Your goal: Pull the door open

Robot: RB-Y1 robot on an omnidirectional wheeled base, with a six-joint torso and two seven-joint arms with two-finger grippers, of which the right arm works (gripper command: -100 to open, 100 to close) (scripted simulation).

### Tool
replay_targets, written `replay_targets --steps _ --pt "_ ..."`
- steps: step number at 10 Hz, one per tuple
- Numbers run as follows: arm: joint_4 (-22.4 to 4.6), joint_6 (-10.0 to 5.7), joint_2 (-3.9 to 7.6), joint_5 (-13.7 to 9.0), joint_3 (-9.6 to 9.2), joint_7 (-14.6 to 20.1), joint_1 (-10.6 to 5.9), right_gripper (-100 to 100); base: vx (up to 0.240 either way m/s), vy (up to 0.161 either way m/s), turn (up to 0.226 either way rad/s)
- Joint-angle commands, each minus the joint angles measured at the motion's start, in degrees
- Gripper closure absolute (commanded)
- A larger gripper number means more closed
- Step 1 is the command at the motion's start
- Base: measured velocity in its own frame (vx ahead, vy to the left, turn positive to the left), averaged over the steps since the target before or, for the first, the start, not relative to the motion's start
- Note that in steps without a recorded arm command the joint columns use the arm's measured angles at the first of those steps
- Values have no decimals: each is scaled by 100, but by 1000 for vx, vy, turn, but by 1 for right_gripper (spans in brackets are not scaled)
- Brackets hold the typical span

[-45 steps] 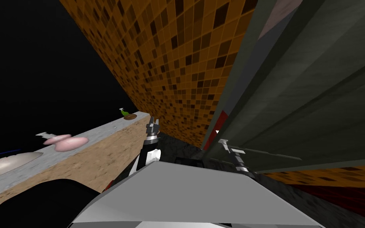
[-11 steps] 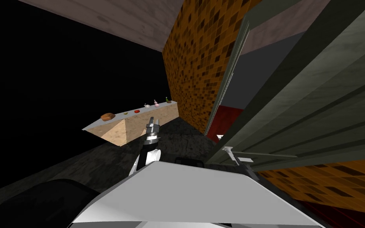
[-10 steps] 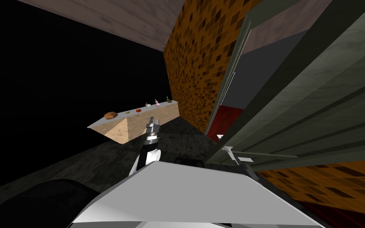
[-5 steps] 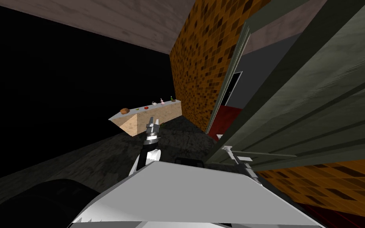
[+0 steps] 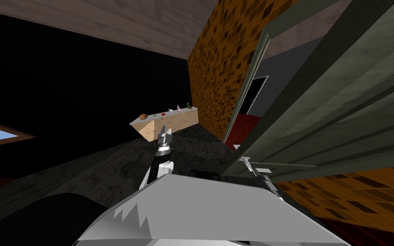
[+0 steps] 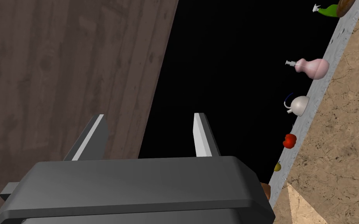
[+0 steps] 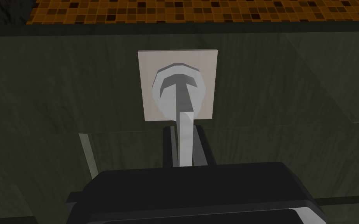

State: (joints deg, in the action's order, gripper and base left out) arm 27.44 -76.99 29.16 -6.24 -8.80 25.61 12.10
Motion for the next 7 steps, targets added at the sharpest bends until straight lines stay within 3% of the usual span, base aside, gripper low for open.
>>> replay_targets --steps 1,3,7 --pt "0 3 28 -11 12 6 -3 100 -172 -61 92" --pt "-13 15 -2 15 -23 11 -21 100 -85 -24 71" --pt "-92 6 10 25 -30 27 -106 100 -194 -64 150"
